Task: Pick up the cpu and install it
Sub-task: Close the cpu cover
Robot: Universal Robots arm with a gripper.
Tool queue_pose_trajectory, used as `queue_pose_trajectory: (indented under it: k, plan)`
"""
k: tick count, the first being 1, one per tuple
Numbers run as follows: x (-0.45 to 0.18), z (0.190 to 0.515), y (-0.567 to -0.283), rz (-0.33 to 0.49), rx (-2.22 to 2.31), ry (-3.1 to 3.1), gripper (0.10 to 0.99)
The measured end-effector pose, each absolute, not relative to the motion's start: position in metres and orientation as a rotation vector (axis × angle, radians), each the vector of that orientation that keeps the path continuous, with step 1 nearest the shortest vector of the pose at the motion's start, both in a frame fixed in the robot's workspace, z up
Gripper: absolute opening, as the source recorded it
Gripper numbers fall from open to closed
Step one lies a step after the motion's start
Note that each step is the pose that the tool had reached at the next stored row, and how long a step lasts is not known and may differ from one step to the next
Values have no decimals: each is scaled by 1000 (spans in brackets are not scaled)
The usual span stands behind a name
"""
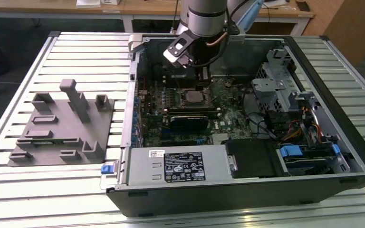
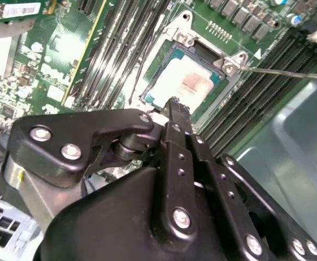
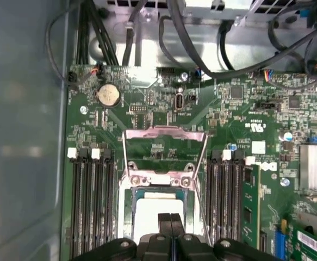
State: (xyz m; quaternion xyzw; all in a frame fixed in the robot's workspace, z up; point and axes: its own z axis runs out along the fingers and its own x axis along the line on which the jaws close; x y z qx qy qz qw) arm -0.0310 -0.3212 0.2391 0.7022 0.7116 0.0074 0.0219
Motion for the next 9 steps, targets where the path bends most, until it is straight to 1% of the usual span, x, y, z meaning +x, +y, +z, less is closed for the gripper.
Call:
queue_pose_trajectory:
  k: [4,9]
  plan:
    - [-31,249,-321,23,2176,2205,106]
    - [-23,249,-321,23,2176,2205,106]
